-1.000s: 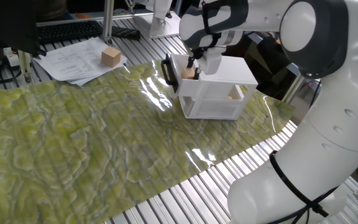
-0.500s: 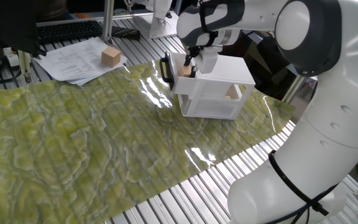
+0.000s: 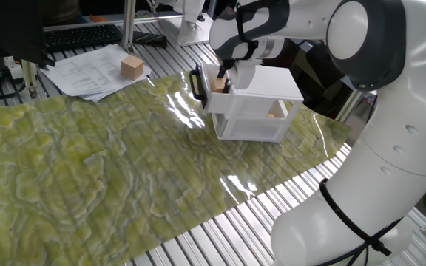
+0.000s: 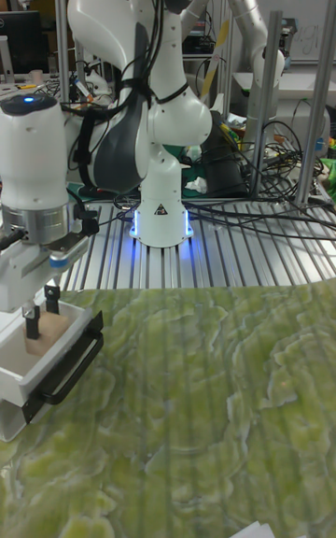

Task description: Take something out of a drawer

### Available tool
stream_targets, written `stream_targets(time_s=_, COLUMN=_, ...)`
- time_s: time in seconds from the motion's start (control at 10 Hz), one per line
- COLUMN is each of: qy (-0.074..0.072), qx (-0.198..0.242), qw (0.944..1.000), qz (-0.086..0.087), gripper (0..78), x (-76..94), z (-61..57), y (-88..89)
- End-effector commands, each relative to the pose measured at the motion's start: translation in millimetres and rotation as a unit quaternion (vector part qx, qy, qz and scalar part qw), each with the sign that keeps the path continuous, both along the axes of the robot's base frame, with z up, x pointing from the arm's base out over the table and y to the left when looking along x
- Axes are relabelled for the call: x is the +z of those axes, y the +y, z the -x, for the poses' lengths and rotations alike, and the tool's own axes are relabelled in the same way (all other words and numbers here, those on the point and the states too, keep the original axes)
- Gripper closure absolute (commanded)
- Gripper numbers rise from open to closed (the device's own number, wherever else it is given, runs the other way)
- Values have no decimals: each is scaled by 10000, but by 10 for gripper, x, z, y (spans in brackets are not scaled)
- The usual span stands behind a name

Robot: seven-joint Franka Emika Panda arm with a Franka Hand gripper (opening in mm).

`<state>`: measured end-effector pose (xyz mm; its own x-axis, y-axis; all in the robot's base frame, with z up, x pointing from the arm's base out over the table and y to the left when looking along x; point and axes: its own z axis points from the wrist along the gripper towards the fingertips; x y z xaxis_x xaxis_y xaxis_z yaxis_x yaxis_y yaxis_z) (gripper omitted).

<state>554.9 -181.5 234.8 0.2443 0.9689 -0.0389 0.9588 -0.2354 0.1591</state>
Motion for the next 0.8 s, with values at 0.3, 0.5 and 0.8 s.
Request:
stream_targets(time_s=0.3, qy=5, qx=-132, qw=9999, qz=-7, gripper=763, x=106, z=-92, y=107)
stream_targets(time_s=0.5, qy=138, qx=-52, qw=9999, qz=76, gripper=763, x=156, z=-93, y=117)
stream_targets(time_s=0.8, qy=305, qx=101, qw=9994, qz=90, gripper=763, x=358, z=-60, y=90)
